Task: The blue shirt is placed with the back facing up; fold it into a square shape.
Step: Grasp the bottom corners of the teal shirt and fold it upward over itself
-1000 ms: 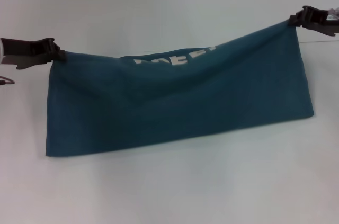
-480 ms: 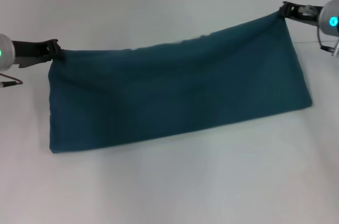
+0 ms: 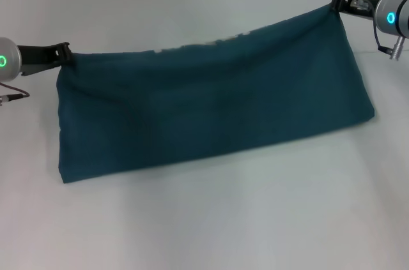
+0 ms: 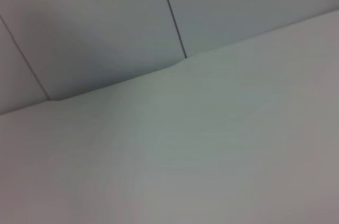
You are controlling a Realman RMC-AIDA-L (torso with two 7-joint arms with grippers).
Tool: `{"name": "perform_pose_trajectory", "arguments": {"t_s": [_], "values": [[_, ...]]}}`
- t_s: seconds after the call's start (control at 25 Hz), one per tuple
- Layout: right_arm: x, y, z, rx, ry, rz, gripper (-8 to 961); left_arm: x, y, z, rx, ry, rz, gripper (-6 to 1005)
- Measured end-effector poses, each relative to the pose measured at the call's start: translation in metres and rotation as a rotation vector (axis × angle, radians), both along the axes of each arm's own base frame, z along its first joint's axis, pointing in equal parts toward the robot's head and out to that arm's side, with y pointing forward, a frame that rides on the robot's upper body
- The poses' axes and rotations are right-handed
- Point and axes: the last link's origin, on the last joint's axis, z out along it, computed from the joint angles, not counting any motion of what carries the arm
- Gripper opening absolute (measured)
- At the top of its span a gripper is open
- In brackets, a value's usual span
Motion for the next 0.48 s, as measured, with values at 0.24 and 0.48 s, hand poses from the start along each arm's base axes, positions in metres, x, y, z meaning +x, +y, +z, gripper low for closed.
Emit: {"name": "perform_pose_trajectory", "arguments": {"t_s": [0.24,0.48], "values": [[0.009,-0.001,-0.002,0.031,-0.019,-0.031,143,-0.003,0.003,-0.005,0.022,0.035,-0.003,26],[0.010,0.000,-0.001,0.033,-0.030,-0.032,149,-0.002,0.004,-0.013,0.024,0.054,-0.005,26]]}}
